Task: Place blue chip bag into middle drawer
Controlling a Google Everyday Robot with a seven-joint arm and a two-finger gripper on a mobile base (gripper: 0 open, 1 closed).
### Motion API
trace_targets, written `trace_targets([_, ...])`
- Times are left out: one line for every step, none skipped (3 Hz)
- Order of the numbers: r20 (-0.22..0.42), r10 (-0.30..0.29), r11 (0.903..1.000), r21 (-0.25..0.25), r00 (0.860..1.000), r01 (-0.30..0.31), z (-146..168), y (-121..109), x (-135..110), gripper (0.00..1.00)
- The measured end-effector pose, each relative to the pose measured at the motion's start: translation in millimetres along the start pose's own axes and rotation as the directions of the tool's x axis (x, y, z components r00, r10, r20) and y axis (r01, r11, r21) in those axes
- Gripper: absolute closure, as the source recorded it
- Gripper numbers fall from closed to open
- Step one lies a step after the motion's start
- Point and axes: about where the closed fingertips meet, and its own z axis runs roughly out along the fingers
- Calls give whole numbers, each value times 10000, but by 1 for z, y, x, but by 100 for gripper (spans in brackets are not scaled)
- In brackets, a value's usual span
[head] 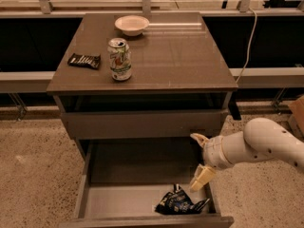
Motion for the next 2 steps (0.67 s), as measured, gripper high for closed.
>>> trace_targets([38, -691, 9976, 53, 9976, 691, -15, 4, -2, 0])
trace_targets([45, -861, 9963, 10, 9963, 861, -13, 5, -2, 0])
